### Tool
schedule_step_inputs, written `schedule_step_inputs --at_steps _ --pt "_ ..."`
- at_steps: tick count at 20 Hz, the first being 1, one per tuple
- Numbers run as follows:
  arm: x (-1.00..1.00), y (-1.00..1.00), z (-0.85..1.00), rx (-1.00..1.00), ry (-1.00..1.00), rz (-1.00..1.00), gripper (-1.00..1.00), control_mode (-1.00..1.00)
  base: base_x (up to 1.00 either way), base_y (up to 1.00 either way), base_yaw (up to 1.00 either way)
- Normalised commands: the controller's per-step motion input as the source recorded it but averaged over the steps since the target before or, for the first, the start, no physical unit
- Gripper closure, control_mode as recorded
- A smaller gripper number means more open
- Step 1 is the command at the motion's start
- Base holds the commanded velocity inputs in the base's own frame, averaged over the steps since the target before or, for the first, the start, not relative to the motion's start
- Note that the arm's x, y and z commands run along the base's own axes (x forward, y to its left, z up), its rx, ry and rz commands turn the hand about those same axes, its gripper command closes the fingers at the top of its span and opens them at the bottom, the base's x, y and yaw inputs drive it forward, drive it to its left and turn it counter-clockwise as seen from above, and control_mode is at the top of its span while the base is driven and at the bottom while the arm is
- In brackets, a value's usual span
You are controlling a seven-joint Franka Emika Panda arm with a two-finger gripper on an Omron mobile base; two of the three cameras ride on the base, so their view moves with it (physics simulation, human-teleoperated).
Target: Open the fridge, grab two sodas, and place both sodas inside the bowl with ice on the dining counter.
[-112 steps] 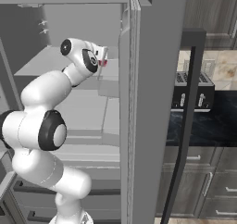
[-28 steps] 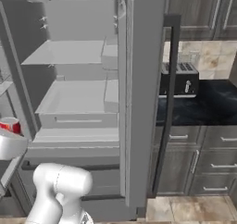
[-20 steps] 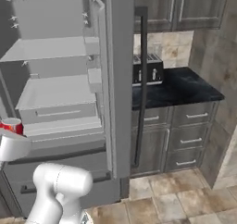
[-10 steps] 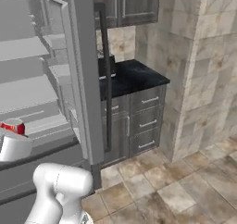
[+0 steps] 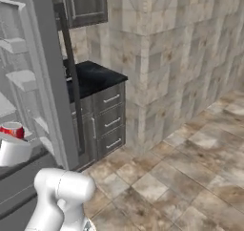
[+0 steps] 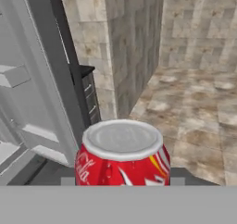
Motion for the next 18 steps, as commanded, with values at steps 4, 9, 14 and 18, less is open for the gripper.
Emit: schedule_step_inputs --at_steps 4,9,14,18 --pt "0.00 0.00 0.00 0.00 0.00 0.00 1.00 1.00 0.43 -0.41 -0.39" --pt "0.00 0.00 0.00 0.00 0.00 0.00 1.00 1.00 0.68 -0.47 -0.36" --pt "0.00 0.00 0.00 0.00 0.00 0.00 1.00 1.00 0.79 -0.57 -0.30" --pt "0.00 0.00 0.00 0.00 0.00 0.00 1.00 1.00 0.83 -0.61 -0.25"
